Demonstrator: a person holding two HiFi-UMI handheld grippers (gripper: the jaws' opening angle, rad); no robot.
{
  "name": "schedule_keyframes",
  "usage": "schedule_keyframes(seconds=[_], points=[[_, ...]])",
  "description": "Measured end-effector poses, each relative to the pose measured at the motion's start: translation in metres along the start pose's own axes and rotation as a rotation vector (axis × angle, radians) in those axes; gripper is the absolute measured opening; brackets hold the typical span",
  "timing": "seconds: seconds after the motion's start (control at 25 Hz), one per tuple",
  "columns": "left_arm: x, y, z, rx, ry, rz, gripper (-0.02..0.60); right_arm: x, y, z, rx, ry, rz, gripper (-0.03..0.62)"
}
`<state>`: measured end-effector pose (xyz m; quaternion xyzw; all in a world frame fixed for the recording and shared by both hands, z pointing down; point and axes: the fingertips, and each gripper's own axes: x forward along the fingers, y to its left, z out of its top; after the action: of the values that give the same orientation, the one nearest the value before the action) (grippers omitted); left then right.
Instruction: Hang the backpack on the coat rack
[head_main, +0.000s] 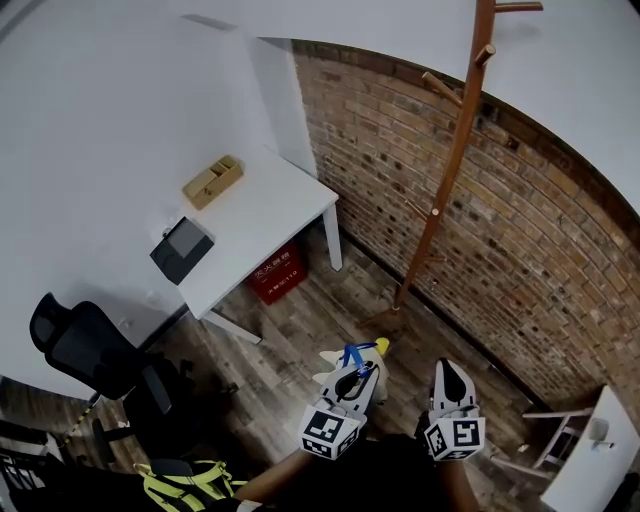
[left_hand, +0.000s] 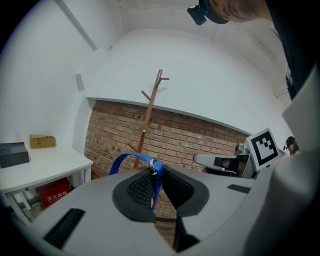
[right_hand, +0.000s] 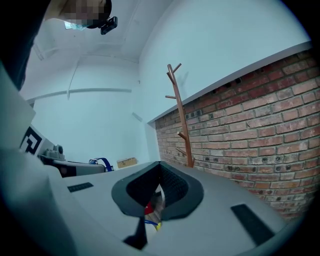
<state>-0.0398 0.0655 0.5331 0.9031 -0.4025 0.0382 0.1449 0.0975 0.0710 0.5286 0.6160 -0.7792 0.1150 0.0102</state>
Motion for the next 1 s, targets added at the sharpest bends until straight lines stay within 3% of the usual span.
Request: schedule_keyframes(seconds=[0.48, 1.0], points=[[0.021, 0.042, 0.009, -0.006, 0.009, -0.005, 0.043, 0.029, 0.001, 0.007, 0.002, 0.001, -0.018, 0.012], [0.065, 0.067, 0.009, -0.050, 0.028, 0.034, 0.043, 0.088, -0.026, 0.017, 0.011, -0.011, 0.076, 0.012]])
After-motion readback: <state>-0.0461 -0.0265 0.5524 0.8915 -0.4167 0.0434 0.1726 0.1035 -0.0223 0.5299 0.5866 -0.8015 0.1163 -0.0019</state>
